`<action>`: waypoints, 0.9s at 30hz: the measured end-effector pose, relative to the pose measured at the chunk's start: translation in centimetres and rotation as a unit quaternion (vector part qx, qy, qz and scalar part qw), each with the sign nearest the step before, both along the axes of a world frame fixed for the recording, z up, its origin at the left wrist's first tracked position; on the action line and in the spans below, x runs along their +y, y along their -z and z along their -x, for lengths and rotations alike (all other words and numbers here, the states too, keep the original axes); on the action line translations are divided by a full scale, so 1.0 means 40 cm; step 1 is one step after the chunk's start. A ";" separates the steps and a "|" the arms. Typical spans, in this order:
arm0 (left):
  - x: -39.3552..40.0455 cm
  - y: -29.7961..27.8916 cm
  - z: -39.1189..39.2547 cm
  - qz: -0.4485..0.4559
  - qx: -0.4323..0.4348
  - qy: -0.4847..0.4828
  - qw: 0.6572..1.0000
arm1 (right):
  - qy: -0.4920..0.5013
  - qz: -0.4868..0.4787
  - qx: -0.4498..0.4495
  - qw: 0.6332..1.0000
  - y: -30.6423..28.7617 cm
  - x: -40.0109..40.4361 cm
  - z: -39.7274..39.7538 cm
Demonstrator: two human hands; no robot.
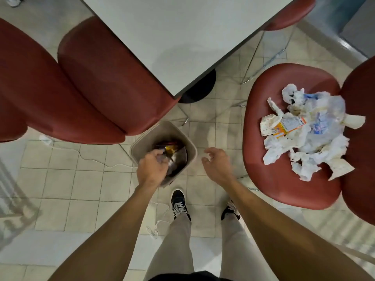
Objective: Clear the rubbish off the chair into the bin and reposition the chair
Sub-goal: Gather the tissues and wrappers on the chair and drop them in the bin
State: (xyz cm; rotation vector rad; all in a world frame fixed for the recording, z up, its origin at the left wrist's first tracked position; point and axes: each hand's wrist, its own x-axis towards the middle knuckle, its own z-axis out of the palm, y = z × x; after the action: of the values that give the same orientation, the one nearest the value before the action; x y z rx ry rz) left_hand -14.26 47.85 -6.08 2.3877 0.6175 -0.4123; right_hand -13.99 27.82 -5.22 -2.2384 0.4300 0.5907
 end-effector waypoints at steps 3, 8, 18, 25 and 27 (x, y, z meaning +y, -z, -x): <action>-0.091 0.001 -0.015 -0.006 0.000 0.039 0.999 | 0.044 0.017 0.011 0.999 0.009 -0.130 0.012; -0.320 0.005 -0.052 0.007 -0.005 0.134 0.991 | 0.124 0.029 0.023 0.992 0.026 -0.378 0.052; -0.843 0.060 -0.059 0.065 0.021 0.318 0.946 | 0.283 0.058 0.039 0.957 0.082 -0.833 0.146; -1.122 0.156 0.001 0.050 0.026 0.477 0.877 | 0.317 0.088 0.063 0.942 0.164 -1.052 0.177; -1.177 0.186 0.015 0.046 0.024 0.497 0.866 | 0.309 0.105 0.052 0.944 0.196 -1.088 0.180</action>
State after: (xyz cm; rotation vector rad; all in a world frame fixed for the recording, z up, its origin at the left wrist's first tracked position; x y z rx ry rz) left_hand -14.87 0.79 -13.53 2.4291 -0.6797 -0.8926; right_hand -21.17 -15.68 -13.06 -2.1023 1.2406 0.3357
